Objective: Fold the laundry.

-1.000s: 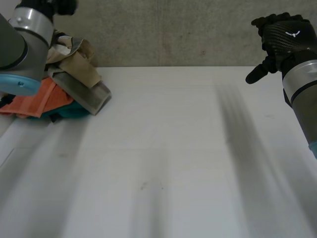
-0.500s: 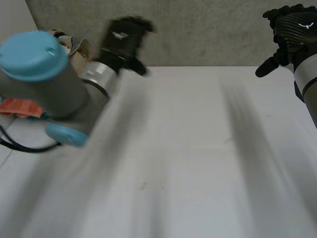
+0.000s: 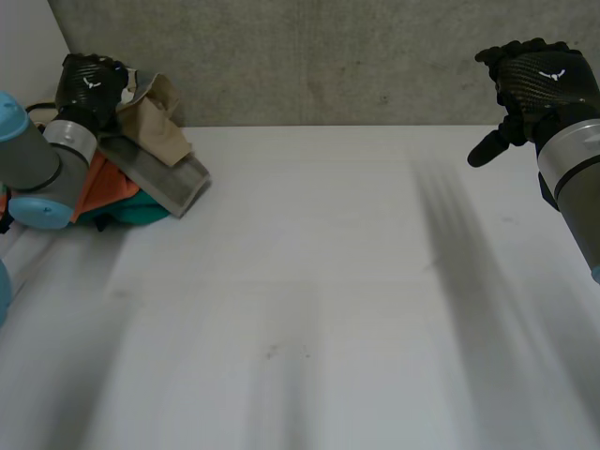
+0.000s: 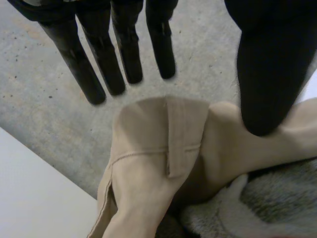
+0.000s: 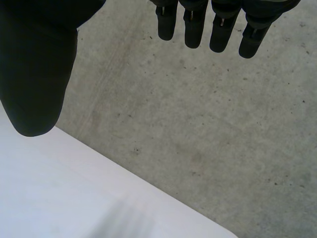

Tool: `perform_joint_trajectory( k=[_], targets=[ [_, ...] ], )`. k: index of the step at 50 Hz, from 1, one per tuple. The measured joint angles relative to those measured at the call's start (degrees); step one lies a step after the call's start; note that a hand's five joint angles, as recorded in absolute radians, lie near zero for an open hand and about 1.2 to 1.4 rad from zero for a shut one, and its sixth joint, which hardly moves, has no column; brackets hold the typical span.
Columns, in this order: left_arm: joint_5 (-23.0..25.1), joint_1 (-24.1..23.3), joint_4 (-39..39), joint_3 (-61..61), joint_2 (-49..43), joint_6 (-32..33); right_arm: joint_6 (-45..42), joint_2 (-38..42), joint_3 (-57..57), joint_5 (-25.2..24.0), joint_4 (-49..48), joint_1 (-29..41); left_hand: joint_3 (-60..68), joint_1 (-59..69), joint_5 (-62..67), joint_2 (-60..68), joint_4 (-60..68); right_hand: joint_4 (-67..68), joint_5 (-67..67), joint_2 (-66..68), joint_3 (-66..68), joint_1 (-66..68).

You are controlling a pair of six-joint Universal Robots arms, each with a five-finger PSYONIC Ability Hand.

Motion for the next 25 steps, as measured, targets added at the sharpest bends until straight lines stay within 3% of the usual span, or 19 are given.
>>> perform_joint_trajectory(
  k=[1, 3, 5, 11, 16, 21, 25],
  targets=[
    [-0.1, 0.1, 0.0, 1.0, -0.7, 0.0, 0.0, 0.0, 0.0, 0.0, 0.0, 0.0, 0.0, 0.0, 0.0, 0.0, 0.0, 0.0, 0.0, 0.0, 0.0, 0.0],
    [-0.4, 0.2, 0.0, 3.7, -2.5, 0.1, 0.0, 0.1, 0.2, 0.0, 0.0, -0.2, 20.4, 21.2, 19.8, 21.0, 20.1, 0.0, 0.0, 0.0, 0.0, 0.0],
    [-0.7, 0.3, 0.1, 5.3, -3.5, 0.3, 0.0, 0.1, 0.3, 0.0, 0.0, -0.3, 27.7, 26.8, 27.6, 28.7, 28.5, 0.0, 0.0, 0.0, 0.0, 0.0],
    [-4.3, -0.6, 0.2, 6.9, -3.1, 2.8, 0.0, 0.1, 1.0, 0.0, 0.0, -0.7, 30.6, 26.8, 28.4, 31.1, 31.2, 0.0, 0.0, 0.0, 0.0, 0.0],
    [-7.3, -4.4, 0.2, 4.3, 3.0, 2.6, 0.0, 0.1, 1.2, 0.0, 0.1, -0.8, 30.7, 26.9, 28.6, 31.2, 31.2, 0.0, 0.0, 0.0, 0.0, 0.0],
    [-8.3, -10.7, 0.2, -0.6, 12.0, -2.5, 0.0, -0.2, 0.9, 0.0, 0.5, -1.0, 30.9, 26.9, 28.9, 31.3, 31.3, 0.0, 0.0, 0.0, 0.0, 0.0],
    [-8.2, -18.1, 0.0, -6.7, 20.2, -11.2, 0.0, -0.9, 0.4, 0.0, 1.2, -2.0, 30.9, 26.9, 28.9, 31.3, 31.3, 0.0, 0.0, 0.0, 0.0, 0.0]
  ],
)
